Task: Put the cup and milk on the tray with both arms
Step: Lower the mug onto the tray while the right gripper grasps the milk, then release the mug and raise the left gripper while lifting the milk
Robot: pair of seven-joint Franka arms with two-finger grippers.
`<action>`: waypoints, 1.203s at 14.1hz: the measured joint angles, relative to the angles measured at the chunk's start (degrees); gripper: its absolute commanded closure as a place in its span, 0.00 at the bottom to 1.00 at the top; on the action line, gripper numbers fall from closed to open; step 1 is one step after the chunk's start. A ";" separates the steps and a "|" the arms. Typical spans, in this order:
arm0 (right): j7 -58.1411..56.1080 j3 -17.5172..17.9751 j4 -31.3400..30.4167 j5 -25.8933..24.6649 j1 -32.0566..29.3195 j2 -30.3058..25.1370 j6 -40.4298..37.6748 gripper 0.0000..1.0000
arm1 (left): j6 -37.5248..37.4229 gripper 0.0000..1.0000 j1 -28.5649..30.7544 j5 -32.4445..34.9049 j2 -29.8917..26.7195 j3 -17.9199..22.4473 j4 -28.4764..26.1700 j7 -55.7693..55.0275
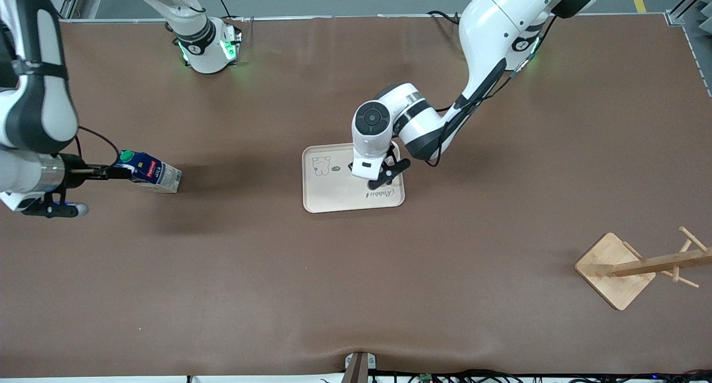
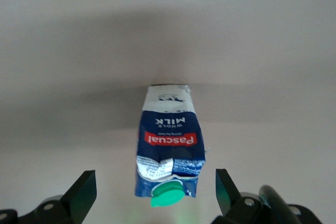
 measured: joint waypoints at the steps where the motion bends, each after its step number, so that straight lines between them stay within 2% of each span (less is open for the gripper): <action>1: 0.53 0.07 -2.52 -0.97 0.44 -1.70 0.72 0.00 | -0.10 0.00 0.09 0.42 -0.31 0.10 0.73 -0.01; 3: 1.02 0.04 -5.59 -1.65 0.65 -3.87 0.95 0.00 | -2.83 0.00 0.48 1.23 -1.75 0.33 3.36 -0.02; 7: 2.08 -0.26 -9.94 -1.69 0.49 -4.73 3.52 0.00 | -16.83 0.00 2.22 1.54 -6.26 0.68 12.98 1.94; 10: 5.60 -0.19 -12.60 -1.69 0.59 -4.73 6.87 0.00 | -19.40 0.00 7.10 1.54 -10.85 0.77 14.81 7.12; 12: 6.15 -0.18 -14.99 -1.69 0.59 -4.69 10.83 0.69 | -20.31 0.00 11.03 1.54 -13.77 0.79 14.90 11.27; 13: 6.26 -0.18 -16.13 -1.70 0.59 -4.66 12.01 0.90 | -21.14 0.00 13.22 1.54 -15.06 0.78 14.91 14.32; 14: 6.34 -0.16 -16.73 -1.71 0.63 -4.65 12.17 0.99 | -21.98 0.00 15.40 1.54 -16.19 0.79 14.93 17.65; 17: 6.45 0.10 -14.40 -1.74 1.64 -4.90 8.80 0.99 | -23.64 0.00 22.51 1.01 -19.42 0.77 15.02 28.49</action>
